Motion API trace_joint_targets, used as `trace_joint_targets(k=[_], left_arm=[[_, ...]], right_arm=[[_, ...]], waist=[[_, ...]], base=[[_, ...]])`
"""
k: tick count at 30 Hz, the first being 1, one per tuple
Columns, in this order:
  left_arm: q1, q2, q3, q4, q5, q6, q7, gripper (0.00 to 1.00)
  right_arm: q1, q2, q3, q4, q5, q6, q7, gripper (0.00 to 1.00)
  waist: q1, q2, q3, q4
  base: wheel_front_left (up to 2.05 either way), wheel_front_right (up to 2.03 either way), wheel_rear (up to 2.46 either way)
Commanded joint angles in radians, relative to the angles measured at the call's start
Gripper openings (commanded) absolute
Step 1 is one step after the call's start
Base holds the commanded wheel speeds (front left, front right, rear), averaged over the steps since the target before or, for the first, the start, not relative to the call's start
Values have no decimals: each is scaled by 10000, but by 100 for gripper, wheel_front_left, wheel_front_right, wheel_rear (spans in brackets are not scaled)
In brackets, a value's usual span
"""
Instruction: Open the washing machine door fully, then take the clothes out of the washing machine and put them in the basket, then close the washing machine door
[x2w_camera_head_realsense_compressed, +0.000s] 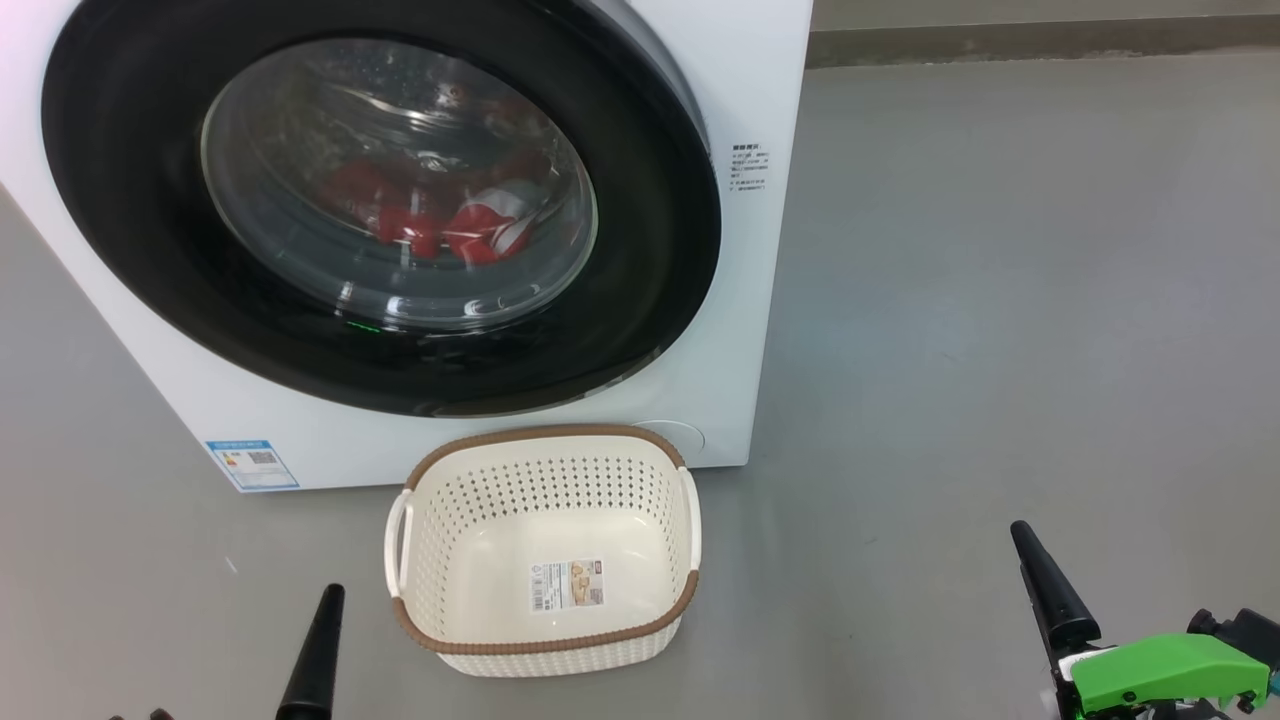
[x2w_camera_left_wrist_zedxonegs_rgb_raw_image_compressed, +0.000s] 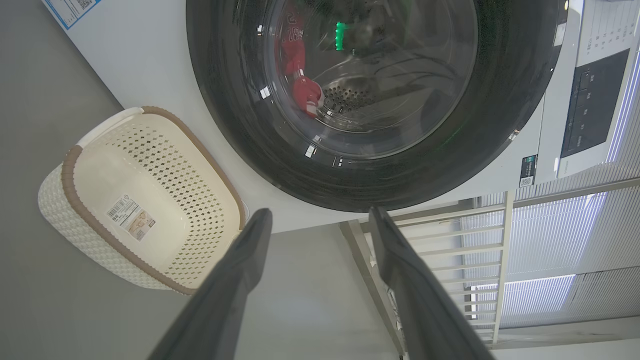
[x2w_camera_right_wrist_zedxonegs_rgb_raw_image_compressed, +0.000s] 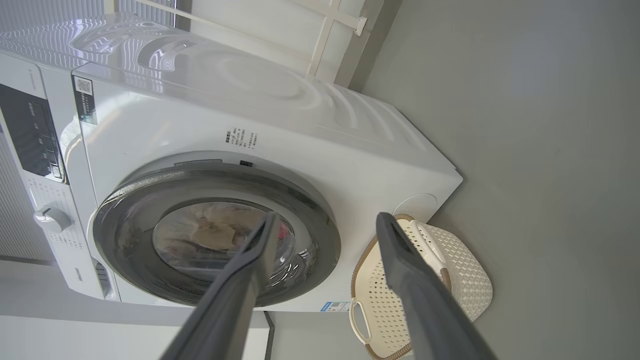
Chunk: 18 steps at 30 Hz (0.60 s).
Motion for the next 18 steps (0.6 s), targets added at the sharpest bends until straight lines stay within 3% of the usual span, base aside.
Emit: trace_joint_targets(k=[1,18], left_arm=[[-105,137,90,-370,333,17,-94,100],[91,173,-144,-859,2934,324,-596,100]], right_arm=[[-367,-217,111,-290,-307,3,-103,100],[-468,-407,465,-303,-2379,3,-603,100]], waist=[[-1,-1,6,4],[-1,-1,12,49]], base=[[0,0,0],[0,0,0]])
